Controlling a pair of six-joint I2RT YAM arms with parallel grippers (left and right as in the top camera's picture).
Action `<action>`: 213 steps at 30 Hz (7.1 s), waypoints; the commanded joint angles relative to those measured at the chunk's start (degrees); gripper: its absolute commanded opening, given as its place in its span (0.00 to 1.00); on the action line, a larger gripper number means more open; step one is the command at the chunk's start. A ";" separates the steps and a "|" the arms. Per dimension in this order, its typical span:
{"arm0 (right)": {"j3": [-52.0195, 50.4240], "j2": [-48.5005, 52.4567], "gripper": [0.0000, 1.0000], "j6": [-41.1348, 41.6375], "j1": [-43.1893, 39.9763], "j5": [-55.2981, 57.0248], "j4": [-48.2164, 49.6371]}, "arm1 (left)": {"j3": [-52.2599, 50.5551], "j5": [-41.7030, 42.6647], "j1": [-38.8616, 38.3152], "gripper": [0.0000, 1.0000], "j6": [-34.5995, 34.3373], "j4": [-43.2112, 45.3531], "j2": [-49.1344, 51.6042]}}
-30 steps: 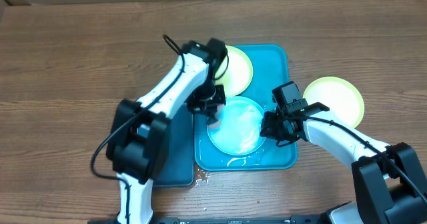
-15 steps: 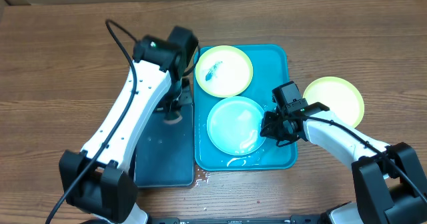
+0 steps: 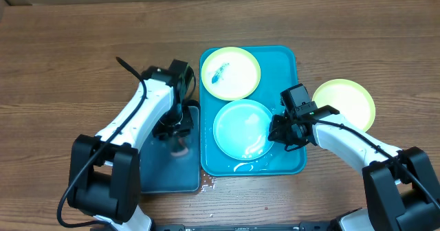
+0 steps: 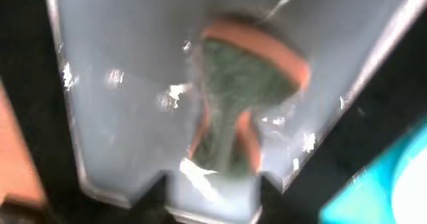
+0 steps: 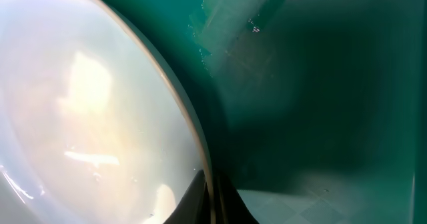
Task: Clean dirty plates on tray and stack at the side
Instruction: 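Lift the light-blue plate with the right gripper and tilt it over the basin, then carry the light-blue plate right and stack it on the yellow plate, then move the right gripper to the tray and grip the yellow plate rim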
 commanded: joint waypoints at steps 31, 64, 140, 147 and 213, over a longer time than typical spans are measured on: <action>30.32 -2.58 0.04 -8.83 43.01 51.95 -8.57 | 38.64 0.72 18.45 1.00 3.54 -12.96 -25.44; 30.40 -2.64 0.04 -17.88 55.41 72.67 -6.16 | 39.08 -0.11 18.95 1.00 -0.79 -16.98 -24.72; 30.21 -7.32 0.04 4.68 -27.78 -6.45 -23.74 | 39.08 -0.09 18.93 1.00 -0.81 -17.00 -24.50; 26.86 -0.31 0.04 -0.11 -45.64 0.44 -31.93 | 39.08 -0.09 18.93 1.00 -0.79 -17.00 -24.50; 35.80 3.43 0.04 -11.96 -4.35 8.59 -20.06 | 39.08 -0.09 18.93 1.00 -0.79 -17.00 -24.50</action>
